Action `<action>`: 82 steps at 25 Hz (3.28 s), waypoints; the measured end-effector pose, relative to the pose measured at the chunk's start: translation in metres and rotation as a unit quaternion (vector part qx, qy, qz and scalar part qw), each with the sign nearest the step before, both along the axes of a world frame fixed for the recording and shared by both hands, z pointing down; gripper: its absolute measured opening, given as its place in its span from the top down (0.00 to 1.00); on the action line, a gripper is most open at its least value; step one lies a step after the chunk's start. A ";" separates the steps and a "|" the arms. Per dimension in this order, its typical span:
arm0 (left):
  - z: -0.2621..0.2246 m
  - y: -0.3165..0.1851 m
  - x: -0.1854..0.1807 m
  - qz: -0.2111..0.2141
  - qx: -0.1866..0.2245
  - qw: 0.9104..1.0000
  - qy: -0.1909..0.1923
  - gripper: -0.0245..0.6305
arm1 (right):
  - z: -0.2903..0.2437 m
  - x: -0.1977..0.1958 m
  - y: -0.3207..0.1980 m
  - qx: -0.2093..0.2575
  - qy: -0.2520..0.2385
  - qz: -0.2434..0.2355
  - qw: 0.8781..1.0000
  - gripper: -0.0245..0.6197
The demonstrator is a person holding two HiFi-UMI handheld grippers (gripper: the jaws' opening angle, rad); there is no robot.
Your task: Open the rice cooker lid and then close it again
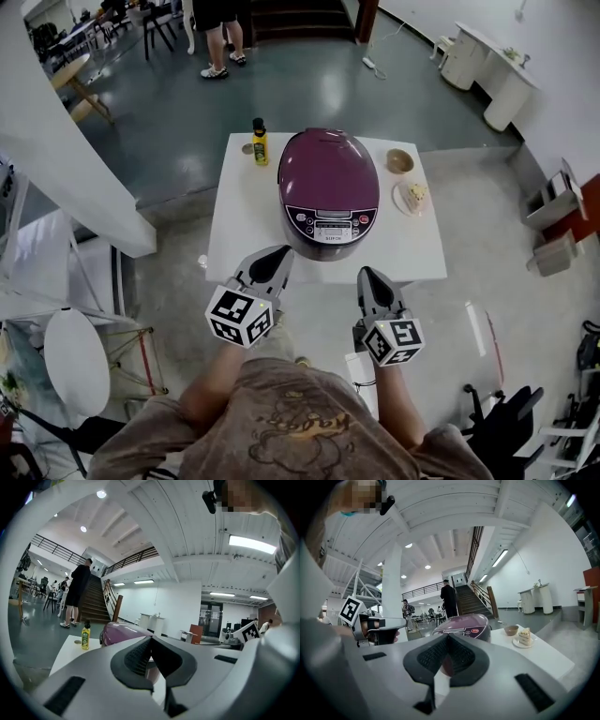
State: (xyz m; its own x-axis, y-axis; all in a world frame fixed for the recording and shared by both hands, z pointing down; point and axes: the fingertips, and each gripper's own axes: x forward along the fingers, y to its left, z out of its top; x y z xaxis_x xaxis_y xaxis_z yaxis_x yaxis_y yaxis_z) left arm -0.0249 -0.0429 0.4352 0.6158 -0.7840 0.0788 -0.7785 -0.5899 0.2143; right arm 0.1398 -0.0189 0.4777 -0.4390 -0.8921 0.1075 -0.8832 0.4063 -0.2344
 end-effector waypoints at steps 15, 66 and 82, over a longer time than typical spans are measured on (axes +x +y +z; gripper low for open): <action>-0.003 -0.109 -0.002 0.043 0.001 0.999 0.008 0.93 | -0.012 -0.014 -0.092 0.000 0.017 0.017 1.000 0.96; 0.016 -0.196 0.042 0.115 -0.043 0.991 -0.061 0.93 | 0.028 -0.033 -0.153 -0.124 0.131 -0.059 0.982 0.95; 0.017 -0.195 0.045 0.121 -0.048 0.989 -0.076 0.93 | 0.026 -0.035 -0.150 -0.122 0.134 -0.069 0.981 0.96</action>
State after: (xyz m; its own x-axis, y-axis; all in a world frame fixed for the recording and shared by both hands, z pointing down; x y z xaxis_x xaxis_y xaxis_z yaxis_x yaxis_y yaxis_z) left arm 0.0197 -0.2376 0.4526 0.7600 -0.5991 0.2518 -0.6441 -0.7460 0.1692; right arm 0.1052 -0.1692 0.5041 -0.4804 -0.7596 0.4384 -0.8670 0.4866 -0.1070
